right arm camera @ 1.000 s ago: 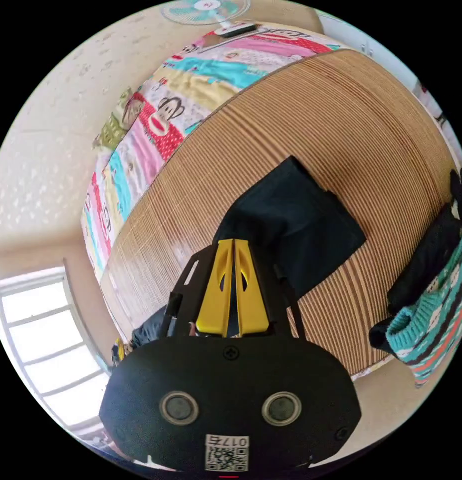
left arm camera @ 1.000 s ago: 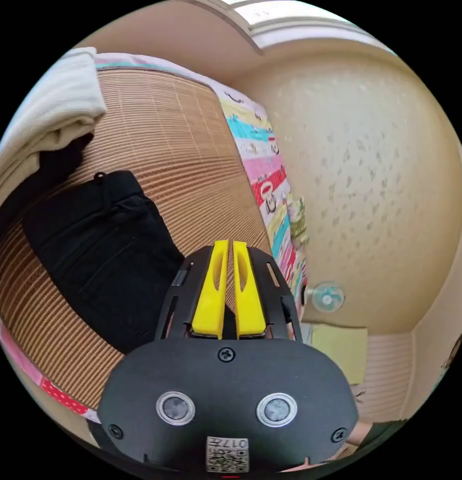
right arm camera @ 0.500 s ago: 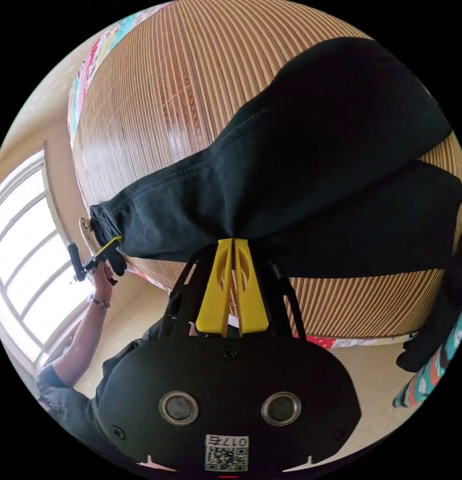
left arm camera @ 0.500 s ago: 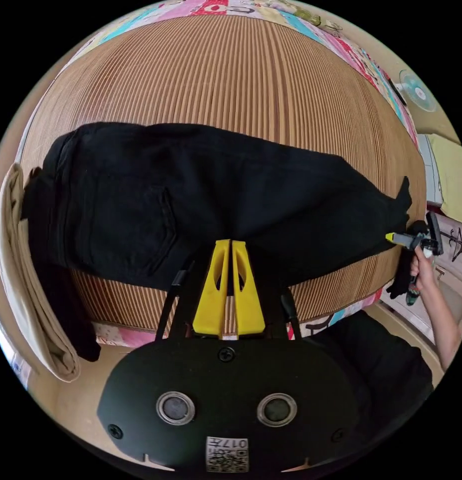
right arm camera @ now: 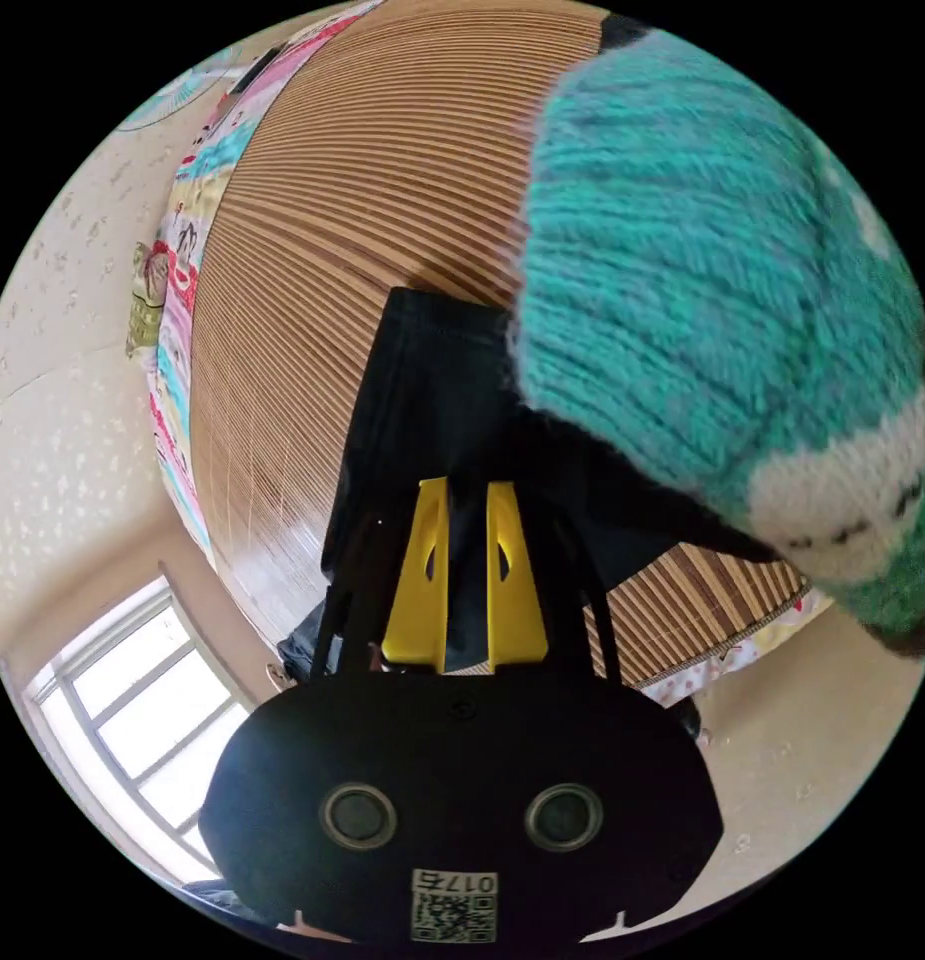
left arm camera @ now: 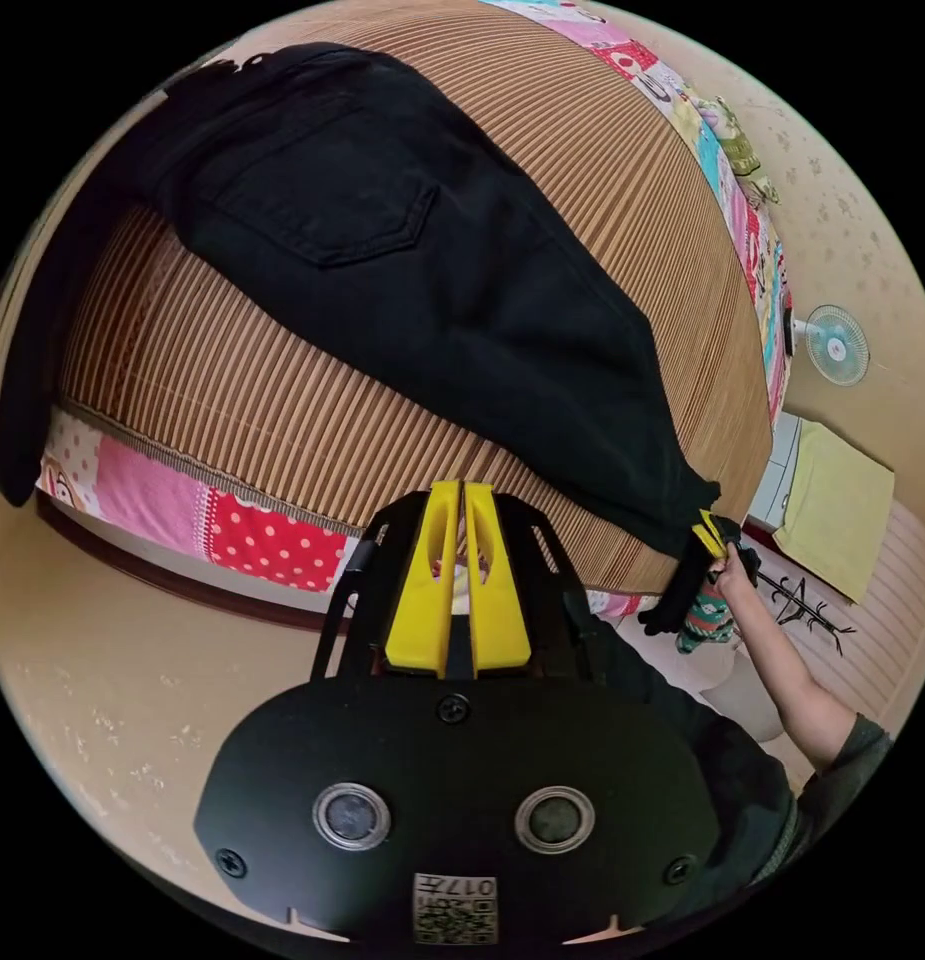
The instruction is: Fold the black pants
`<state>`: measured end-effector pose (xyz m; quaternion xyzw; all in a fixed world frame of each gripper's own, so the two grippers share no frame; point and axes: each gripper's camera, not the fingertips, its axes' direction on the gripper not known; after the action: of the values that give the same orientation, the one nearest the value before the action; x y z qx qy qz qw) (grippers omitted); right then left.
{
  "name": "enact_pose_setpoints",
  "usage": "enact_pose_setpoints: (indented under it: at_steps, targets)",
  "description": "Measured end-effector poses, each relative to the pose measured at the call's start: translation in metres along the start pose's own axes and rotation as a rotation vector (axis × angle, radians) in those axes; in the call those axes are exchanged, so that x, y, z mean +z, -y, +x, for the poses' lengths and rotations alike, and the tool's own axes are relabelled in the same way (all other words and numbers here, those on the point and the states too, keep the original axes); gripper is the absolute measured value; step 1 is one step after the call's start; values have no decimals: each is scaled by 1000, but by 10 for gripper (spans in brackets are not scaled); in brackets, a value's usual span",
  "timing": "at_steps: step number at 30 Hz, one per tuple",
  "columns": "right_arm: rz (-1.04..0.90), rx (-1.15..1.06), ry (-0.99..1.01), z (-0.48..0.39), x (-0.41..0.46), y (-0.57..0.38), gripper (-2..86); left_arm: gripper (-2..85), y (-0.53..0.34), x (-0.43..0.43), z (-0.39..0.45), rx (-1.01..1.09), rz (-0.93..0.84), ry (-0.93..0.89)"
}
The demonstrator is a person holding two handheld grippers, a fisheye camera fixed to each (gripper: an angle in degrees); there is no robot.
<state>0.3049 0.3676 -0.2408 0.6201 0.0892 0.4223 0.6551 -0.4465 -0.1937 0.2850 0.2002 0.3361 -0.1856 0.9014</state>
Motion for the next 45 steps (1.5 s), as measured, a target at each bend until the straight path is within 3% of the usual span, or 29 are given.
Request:
enact_pose_setpoints:
  at_steps: [4,9,13,16,20,24,28,32,36,38,45]
  targets:
    - [-17,-230,-92,-44,-24,-6,15,-5,6,8,-6,8,-46,35]
    - [177,-378,-128,-60,-98,-75,11,39,14,-4,-26,-36,14,-19]
    - [144,-247,-146,-7,-78,-81,20,80,18,-11,-61,-178,138,-174]
    - [14,-37,-95,56,-40,-64,38,117,21,-14,-94,-321,254,-306]
    - [12,194,197,106,-40,-68,54,143,28,-26,-139,-499,442,-427]
    - [51,269,503,124,-55,-96,42,151,46,-39,-168,-565,513,-392]
    - [45,300,557,144,-70,-128,31,157,77,-38,-196,-557,541,-427]
    - [53,385,561,173,-87,-173,26,103,105,-21,-207,-542,450,-387]
    - [121,473,669,196,-99,-211,25,50,99,-19,-216,-480,432,-489]
    - [140,499,738,202,-97,-221,25,44,87,-38,-207,-316,455,-527]
    - [109,505,967,199,-71,-225,24,42,14,-97,-46,398,517,-222]
